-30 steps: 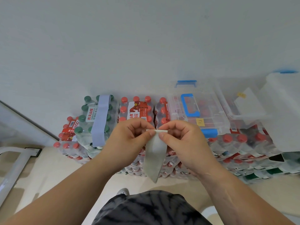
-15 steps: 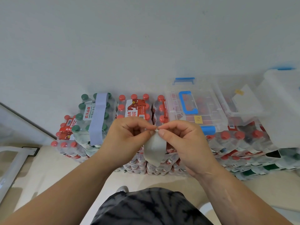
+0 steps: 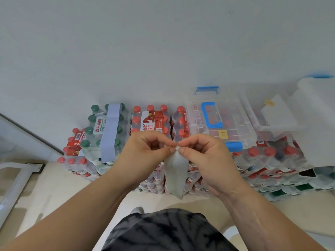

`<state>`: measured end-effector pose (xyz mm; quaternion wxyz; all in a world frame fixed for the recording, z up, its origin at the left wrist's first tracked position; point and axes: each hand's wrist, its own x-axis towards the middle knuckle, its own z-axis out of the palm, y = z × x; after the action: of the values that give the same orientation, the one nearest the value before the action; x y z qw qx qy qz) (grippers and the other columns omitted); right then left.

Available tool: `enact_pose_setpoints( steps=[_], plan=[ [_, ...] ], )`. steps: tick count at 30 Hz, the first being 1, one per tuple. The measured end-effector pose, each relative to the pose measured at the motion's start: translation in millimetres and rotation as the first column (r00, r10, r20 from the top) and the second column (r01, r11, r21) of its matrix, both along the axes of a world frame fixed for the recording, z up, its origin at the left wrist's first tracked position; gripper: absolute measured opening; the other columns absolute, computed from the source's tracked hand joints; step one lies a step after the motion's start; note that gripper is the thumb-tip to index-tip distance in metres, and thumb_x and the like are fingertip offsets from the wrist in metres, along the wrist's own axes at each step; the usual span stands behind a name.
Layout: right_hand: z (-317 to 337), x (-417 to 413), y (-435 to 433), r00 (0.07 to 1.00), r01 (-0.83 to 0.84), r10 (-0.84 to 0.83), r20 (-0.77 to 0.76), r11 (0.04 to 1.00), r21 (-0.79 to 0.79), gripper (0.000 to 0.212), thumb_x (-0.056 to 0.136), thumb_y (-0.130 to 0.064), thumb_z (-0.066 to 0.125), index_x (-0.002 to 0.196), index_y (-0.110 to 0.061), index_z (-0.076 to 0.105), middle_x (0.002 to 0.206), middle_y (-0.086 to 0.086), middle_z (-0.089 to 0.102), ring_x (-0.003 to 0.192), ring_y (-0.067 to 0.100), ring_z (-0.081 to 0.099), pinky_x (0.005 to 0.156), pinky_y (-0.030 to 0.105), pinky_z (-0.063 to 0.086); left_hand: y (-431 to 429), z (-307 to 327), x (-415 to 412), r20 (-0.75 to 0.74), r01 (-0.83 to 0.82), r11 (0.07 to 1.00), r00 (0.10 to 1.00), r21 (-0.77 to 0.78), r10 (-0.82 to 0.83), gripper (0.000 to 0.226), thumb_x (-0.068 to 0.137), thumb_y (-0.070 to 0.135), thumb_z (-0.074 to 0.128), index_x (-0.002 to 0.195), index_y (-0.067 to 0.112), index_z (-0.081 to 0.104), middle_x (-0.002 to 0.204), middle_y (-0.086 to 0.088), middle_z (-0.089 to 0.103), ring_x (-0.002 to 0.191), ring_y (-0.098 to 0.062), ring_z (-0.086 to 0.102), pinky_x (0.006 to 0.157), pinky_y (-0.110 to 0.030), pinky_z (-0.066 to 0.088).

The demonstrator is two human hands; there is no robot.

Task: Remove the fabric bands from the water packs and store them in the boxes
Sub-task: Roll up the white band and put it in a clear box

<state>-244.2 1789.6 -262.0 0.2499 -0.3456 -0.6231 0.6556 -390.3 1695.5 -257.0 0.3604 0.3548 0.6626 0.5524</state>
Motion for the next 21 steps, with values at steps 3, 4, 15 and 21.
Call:
enact_pose_setpoints(
  steps=[3,4,15,21],
  plan=[
    [0.1,0.3,0.9,0.999,0.004,-0.002,0.035,0.999,-0.044,0.020,0.086,-0.004,0.076,0.090,-0.024,0.076,0.080,0.013,0.074,0.071,0.013,0.066,0.067,0.025,0.056,0.6,1.3,-1.1,-0.044,0.023,0.999,0.999,-0.023,-0.024,0.023,0.084,0.001,0.074,0.088,0.023,0.078,0.080,-0.020,0.070,0.069,-0.031,0.064,0.069,-0.037,0.058],
    [0.2,0.1,1.1,0.999,0.002,0.001,0.052,0.998,-0.063,0.021,0.086,-0.006,0.076,0.094,-0.025,0.075,0.079,0.014,0.073,0.071,0.015,0.068,0.065,0.025,0.056,0.3,2.2,-1.1,-0.064,0.028,0.999,0.998,-0.028,-0.030,0.022,0.085,0.002,0.074,0.090,0.023,0.078,0.080,-0.018,0.070,0.068,-0.027,0.065,0.066,-0.032,0.059],
    [-4.3,-1.1,2.3,0.994,-0.024,0.018,0.107,0.998,0.050,0.014,0.086,-0.009,0.077,0.082,-0.023,0.074,0.080,0.016,0.071,0.077,0.033,0.068,0.075,0.053,0.059,0.1,2.2,-4.7,0.025,0.062,0.988,0.998,-0.142,-0.059,0.014,0.088,0.004,0.071,0.095,0.013,0.080,0.085,-0.014,0.077,0.080,-0.036,0.073,0.066,-0.041,0.062],
    [-1.3,-0.6,0.7,0.994,-0.094,0.094,0.061,0.996,-0.005,0.012,0.092,-0.011,0.072,0.088,-0.022,0.070,0.089,0.033,0.068,0.089,0.049,0.065,0.083,0.056,0.056,0.6,2.6,-2.1,-0.044,-0.019,0.998,0.999,-0.060,0.016,0.019,0.085,0.002,0.073,0.086,0.019,0.081,0.086,-0.030,0.066,0.083,-0.054,0.059,0.069,-0.066,0.053]
  ],
)
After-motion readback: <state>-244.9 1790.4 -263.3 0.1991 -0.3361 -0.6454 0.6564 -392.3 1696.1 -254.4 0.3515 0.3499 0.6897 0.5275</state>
